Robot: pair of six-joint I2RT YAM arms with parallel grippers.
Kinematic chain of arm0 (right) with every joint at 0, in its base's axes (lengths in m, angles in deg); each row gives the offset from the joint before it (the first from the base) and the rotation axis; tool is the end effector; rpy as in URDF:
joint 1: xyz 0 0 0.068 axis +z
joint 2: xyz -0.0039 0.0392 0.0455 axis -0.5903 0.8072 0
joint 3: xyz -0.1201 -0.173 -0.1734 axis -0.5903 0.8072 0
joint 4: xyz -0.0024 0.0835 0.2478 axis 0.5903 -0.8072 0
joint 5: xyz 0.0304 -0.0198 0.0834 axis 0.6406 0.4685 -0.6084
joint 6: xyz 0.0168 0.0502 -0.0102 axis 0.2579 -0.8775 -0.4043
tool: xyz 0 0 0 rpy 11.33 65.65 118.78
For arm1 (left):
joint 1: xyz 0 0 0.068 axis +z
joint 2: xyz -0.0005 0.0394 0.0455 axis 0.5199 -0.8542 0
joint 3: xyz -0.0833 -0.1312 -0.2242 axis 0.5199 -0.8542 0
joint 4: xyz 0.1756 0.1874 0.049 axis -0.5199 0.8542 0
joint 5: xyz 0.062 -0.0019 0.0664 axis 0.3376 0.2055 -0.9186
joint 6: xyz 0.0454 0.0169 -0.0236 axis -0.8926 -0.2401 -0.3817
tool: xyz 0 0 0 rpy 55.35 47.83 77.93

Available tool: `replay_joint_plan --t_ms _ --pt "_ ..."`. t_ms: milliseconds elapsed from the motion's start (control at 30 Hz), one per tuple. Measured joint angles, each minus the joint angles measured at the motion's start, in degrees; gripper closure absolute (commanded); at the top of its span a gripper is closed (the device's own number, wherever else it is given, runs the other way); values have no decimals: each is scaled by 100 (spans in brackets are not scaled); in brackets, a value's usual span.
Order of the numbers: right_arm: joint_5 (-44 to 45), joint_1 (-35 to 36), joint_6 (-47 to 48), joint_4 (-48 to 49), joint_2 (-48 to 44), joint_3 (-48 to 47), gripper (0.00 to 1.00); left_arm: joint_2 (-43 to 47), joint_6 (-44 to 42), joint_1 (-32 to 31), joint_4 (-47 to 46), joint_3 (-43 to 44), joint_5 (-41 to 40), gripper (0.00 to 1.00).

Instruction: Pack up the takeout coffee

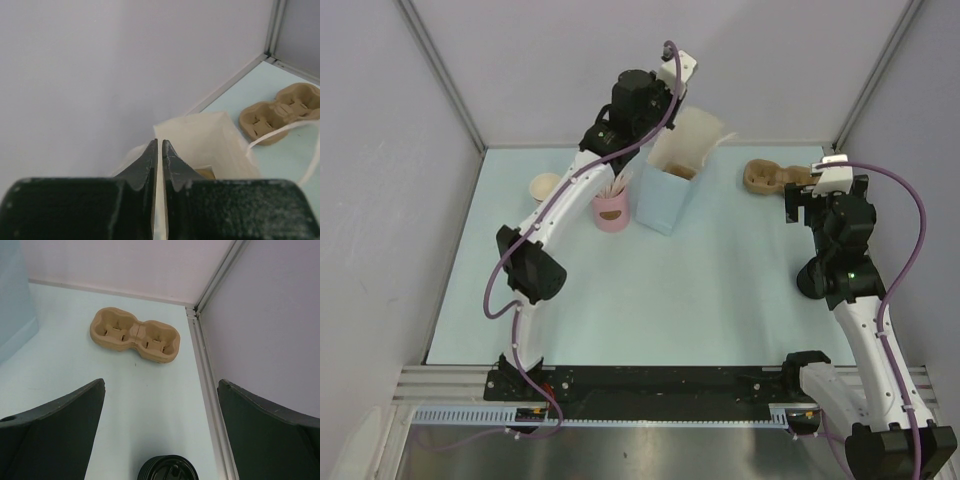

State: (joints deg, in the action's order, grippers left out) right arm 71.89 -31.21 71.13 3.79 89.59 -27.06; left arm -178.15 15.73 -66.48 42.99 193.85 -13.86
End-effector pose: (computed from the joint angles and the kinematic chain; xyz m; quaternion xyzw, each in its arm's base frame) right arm 0.1949 0.0092 0.3719 -0.0743 0.7398 -0.1545 0.6506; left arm 0.3973 -0.2805 0.4485 0.3139 0.6606 -0.1289 0.6696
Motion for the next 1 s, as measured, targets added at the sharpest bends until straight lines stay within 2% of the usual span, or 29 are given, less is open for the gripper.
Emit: replay_joint_plan --t_ms 67,100,167,200,300,367,400,467,600,667,867,1000 --pt "-20 -13 -13 0 0 0 0 0 2 61 -42 -28 -105 80" --pt "-42 -24 -15 0 0 0 0 0 4 92 -44 -42 -144 67" --pt "-66 -42 -15 -2 0 0 0 0 20 164 -35 -87 -240 54" --pt "-85 -50 -15 -2 0 0 0 0 37 199 -35 -111 -269 42" --pt "-103 -68 -17 -2 0 0 0 0 105 319 -13 -140 -317 27" --pt "-118 -76 -20 -4 0 0 0 4 160 424 -2 -140 -323 20" --pt "-129 -83 -20 -4 0 0 0 15 179 474 9 -142 -308 13" --pt "-146 -90 -22 -7 0 0 0 85 203 557 63 -170 -282 3" --pt "-221 -114 -20 -22 0 0 0 546 262 767 400 -291 -164 1" --pt "-306 -125 -17 -46 0 0 0 1123 262 866 533 -621 -68 1" --pt "-619 -87 -48 -61 -24 0 0 3816 186 1958 538 -2885 50 1" --pt "-719 131 -76 -94 -59 0 0 4769 83 2581 590 -4052 114 1"
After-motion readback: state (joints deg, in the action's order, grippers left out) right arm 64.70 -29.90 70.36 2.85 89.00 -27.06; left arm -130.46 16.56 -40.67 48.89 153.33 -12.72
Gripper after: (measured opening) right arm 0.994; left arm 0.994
